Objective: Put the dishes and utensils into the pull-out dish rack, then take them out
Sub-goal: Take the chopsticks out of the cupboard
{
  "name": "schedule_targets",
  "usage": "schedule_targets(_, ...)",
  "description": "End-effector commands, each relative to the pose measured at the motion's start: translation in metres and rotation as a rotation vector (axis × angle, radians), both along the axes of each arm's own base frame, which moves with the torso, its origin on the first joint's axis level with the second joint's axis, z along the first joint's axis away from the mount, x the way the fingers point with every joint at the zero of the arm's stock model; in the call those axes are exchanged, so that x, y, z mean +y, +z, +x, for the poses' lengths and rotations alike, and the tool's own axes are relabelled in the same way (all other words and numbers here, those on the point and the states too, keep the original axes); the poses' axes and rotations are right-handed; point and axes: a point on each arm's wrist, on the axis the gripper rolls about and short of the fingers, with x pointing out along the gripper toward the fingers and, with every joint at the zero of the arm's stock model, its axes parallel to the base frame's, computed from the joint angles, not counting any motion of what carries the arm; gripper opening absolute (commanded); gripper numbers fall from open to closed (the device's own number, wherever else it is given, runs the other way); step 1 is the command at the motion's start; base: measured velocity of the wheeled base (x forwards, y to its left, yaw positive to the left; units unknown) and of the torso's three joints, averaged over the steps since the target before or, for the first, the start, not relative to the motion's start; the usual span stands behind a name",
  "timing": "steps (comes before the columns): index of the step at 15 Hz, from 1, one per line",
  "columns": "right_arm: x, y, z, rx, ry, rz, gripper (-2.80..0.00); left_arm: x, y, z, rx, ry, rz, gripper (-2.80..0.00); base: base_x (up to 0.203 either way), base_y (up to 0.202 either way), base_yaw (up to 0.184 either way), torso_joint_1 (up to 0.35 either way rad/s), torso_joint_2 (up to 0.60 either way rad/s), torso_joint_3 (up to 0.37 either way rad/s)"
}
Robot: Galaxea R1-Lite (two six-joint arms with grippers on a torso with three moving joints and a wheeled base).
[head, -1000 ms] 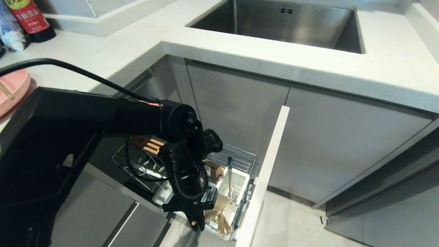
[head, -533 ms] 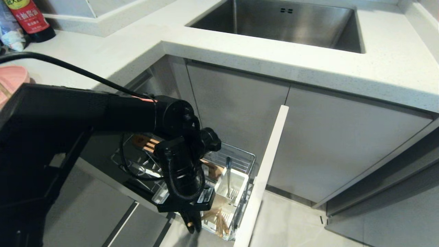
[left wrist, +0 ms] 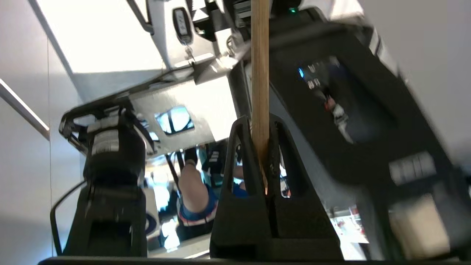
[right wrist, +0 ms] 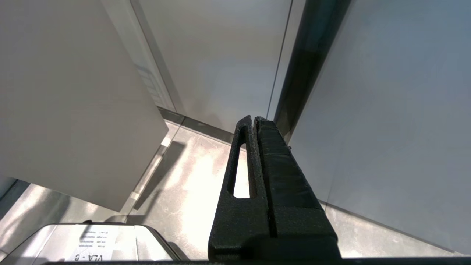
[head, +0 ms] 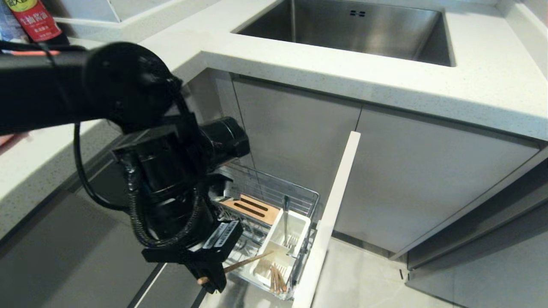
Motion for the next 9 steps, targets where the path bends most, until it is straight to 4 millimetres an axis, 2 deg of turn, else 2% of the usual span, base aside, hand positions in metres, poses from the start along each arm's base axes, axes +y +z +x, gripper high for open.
schedule_targets(1,0.000,0.000,0.000,-0.001,0.000,-0.001,-2.80,0.015,0.029,-0.023,-0.068,-0.014,-0.065,-2.80,0.000,0.000,0.000,0.000,0.00,0.000)
schedule_targets(5,0.000,0.000,0.000,-0.002,0.000,-0.001,-2.80,0.041,0.075,-0.057,-0.225,-0.029,-0.211,-2.80,0.000,0.000,0.000,0.000,0.00,0.000)
schedule_targets(9,0.000,0.000,0.000,0.000,0.001,-0.001,-2.80,0.091,0.115,-0.110,-0.423,-0.033,-0.389,-2.80,0.000,0.000,0.000,0.000,0.00,0.000)
